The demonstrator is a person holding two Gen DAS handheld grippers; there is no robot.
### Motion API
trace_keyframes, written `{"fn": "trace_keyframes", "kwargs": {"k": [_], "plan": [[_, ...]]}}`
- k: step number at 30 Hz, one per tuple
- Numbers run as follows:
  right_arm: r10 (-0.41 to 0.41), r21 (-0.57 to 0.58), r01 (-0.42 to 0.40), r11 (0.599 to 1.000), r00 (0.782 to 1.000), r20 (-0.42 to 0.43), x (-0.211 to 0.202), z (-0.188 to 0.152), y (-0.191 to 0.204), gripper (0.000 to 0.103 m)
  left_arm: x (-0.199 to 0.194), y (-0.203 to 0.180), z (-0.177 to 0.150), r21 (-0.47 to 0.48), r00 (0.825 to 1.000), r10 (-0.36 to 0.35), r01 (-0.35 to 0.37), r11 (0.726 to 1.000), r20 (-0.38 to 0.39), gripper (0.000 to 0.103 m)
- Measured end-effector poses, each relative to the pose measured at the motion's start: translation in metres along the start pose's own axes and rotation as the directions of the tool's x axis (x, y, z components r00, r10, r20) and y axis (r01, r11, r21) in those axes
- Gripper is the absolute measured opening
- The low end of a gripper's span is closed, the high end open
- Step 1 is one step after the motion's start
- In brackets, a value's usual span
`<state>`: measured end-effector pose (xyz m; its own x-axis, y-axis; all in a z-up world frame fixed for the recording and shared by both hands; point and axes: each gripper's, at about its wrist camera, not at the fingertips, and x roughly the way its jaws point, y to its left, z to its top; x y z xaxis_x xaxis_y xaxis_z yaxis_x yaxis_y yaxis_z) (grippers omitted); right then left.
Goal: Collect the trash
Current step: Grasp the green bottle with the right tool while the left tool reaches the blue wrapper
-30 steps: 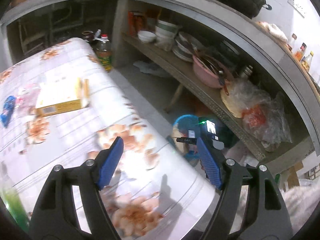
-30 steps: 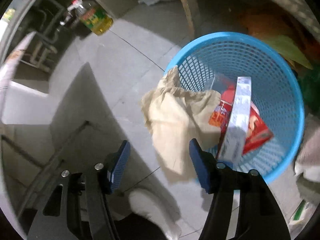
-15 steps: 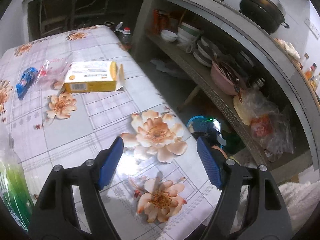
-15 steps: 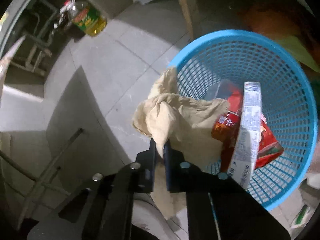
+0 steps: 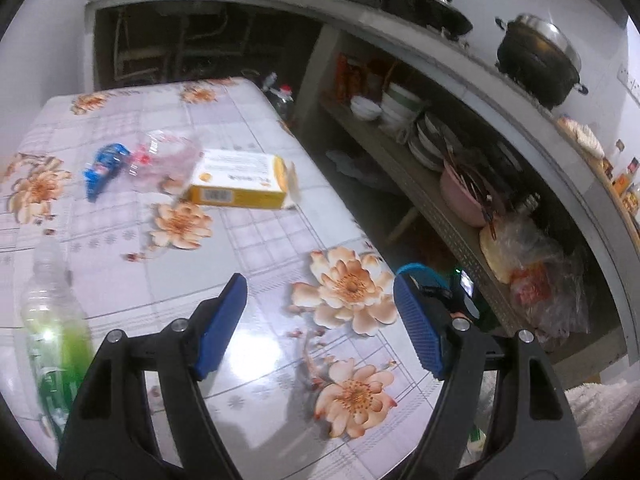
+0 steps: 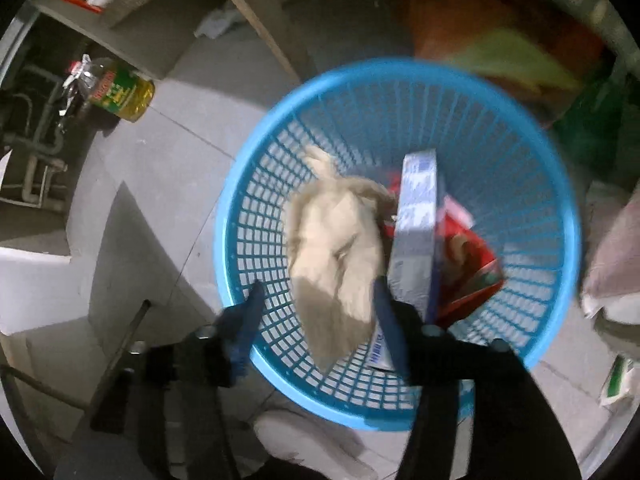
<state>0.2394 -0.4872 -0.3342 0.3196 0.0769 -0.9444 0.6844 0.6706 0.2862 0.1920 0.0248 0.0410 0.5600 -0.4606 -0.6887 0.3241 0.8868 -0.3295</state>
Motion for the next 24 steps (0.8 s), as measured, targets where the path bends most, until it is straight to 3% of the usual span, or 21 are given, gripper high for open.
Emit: {"fn": "trace_keyframes", "kwargs": {"k": [3, 6, 8, 10, 13, 14, 16, 18, 19, 21, 22, 24], "plan": [[-0.050, -0.021, 0.051, 0.998, 0.997, 0.064, -0.032, -0.003, 0.001, 0.061, -0.020, 0.013, -0.003, -0.010, 0.998, 0.045, -0.044, 0.999, 0.046, 0.072], [-0.046, -0.022, 0.050, 0.999, 0.988, 0.149, -0.072, -0.006, 0.009, 0.061, -0.044, 0.030, -0.006, -0.041, 0.993, 0.073, -0.069, 0.997, 0.088, 0.072], [0.037, -0.039, -0.028, 0.999, 0.971, 0.238, -0.118, -0.012, 0.021, 0.061, -0.065, 0.043, -0.011, -0.049, 0.983, 0.126, -0.121, 0.991, 0.130, 0.072], [0.155, -0.083, -0.136, 0.987, 0.937, 0.313, -0.169, -0.027, 0.044, 0.062, -0.080, 0.051, -0.016, -0.053, 0.968, 0.190, -0.184, 0.982, 0.165, 0.072], [0.345, -0.239, -0.271, 0.932, 0.866, 0.363, -0.234, -0.059, 0.100, 0.064, -0.099, 0.068, -0.025, -0.070, 0.924, 0.330, -0.322, 0.944, 0.196, 0.072], [0.384, -0.277, -0.297, 0.914, 0.854, 0.350, -0.242, -0.067, 0.117, 0.065, -0.103, 0.076, -0.029, -0.089, 0.906, 0.376, -0.365, 0.927, 0.193, 0.072], [0.498, -0.405, -0.377, 0.833, 0.830, 0.250, -0.259, -0.097, 0.175, 0.066, -0.110, 0.090, -0.037, -0.129, 0.884, 0.431, -0.413, 0.901, 0.180, 0.072], [0.547, -0.481, -0.426, 0.767, 0.825, 0.142, -0.261, -0.124, 0.220, 0.068, -0.117, 0.104, -0.045, -0.165, 0.858, 0.482, -0.457, 0.874, 0.179, 0.072], [0.580, -0.530, -0.475, 0.702, 0.814, 0.038, -0.259, -0.147, 0.254, 0.070, -0.120, 0.108, -0.049, -0.174, 0.845, 0.504, -0.477, 0.861, 0.179, 0.072], [0.596, -0.569, -0.553, 0.609, 0.792, -0.131, -0.253, -0.185, 0.300, 0.072, -0.128, 0.116, -0.055, -0.197, 0.820, 0.540, -0.507, 0.839, 0.191, 0.072], [0.594, -0.574, -0.601, 0.556, 0.771, -0.231, -0.247, -0.209, 0.325, 0.073, -0.132, 0.120, -0.057, -0.208, 0.812, 0.549, -0.513, 0.833, 0.196, 0.072], [0.565, -0.566, -0.655, 0.500, 0.742, -0.359, -0.233, -0.244, 0.365, 0.074, -0.137, 0.129, -0.058, -0.223, 0.803, 0.561, -0.520, 0.825, 0.200, 0.073]]}}
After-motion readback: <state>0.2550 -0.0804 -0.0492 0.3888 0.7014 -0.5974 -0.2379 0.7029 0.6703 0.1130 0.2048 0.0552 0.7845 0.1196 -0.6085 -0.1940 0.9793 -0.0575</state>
